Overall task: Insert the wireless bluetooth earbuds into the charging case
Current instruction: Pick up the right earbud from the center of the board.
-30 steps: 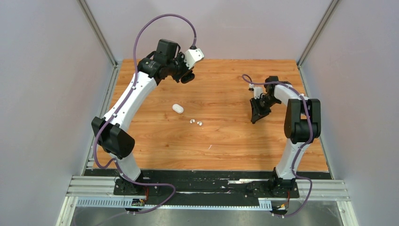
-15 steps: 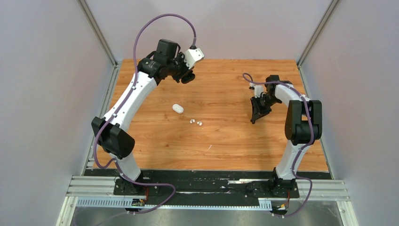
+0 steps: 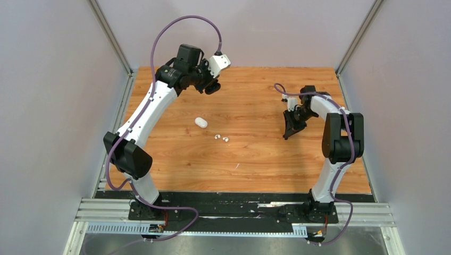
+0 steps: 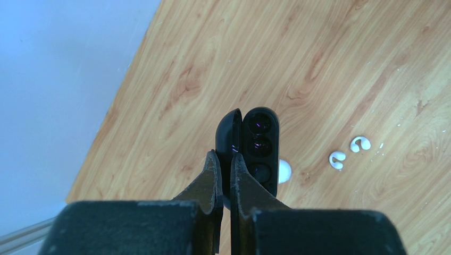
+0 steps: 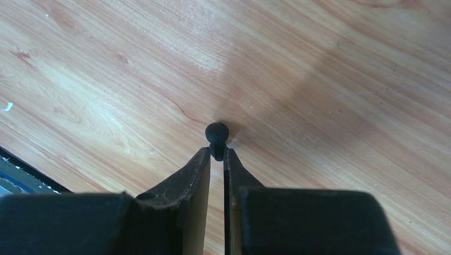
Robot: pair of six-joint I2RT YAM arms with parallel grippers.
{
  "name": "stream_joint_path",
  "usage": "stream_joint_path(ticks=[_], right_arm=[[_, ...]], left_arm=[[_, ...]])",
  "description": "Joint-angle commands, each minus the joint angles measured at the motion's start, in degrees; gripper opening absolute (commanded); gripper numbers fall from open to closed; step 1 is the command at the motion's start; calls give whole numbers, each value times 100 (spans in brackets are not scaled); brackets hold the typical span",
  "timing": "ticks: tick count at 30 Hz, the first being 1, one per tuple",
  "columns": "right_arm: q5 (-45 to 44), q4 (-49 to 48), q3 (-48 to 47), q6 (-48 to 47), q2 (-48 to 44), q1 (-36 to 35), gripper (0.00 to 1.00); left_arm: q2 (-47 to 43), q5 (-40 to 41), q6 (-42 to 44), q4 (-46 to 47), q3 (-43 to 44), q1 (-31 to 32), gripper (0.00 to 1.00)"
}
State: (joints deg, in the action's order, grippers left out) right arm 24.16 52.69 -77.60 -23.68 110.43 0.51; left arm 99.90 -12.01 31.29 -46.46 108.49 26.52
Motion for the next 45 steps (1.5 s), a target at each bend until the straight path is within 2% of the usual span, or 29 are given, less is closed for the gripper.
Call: stream_joint_path(ticks=[1, 9, 12, 15, 21, 27, 32, 39, 43, 45], right_arm=[[148, -66, 2, -29, -72, 19, 14], [238, -62, -117, -79, -9, 19, 1], [258, -83, -90, -92, -12, 9, 0], [193, -116, -61, -75, 2, -13, 6], [185, -140, -106, -75, 111, -18, 7], [216, -133, -199, -115, 180, -24, 1], [377, 95, -421, -403, -152, -17, 0], [1467, 418, -831, -1495, -1534, -18, 0], [2530, 532, -1113, -2995, -2391, -314, 0], [2553, 332, -1182, -3678, -2710, -608, 0]], left_arm=[[29, -127, -103, 134, 215, -7, 0], [38, -122, -88, 136, 233, -8, 0], [61, -129, -100, 145, 246, -7, 0], [72, -127, -96, 143, 256, -7, 0], [44, -126, -97, 141, 228, -7, 0], [10, -100, -79, 132, 193, -7, 0], [19, -90, -17, 113, 226, -7, 0], [152, -217, 29, 176, 253, -7, 0], [316, -529, 175, 190, 343, -7, 0], [380, -868, 432, 203, 329, 4, 0]])
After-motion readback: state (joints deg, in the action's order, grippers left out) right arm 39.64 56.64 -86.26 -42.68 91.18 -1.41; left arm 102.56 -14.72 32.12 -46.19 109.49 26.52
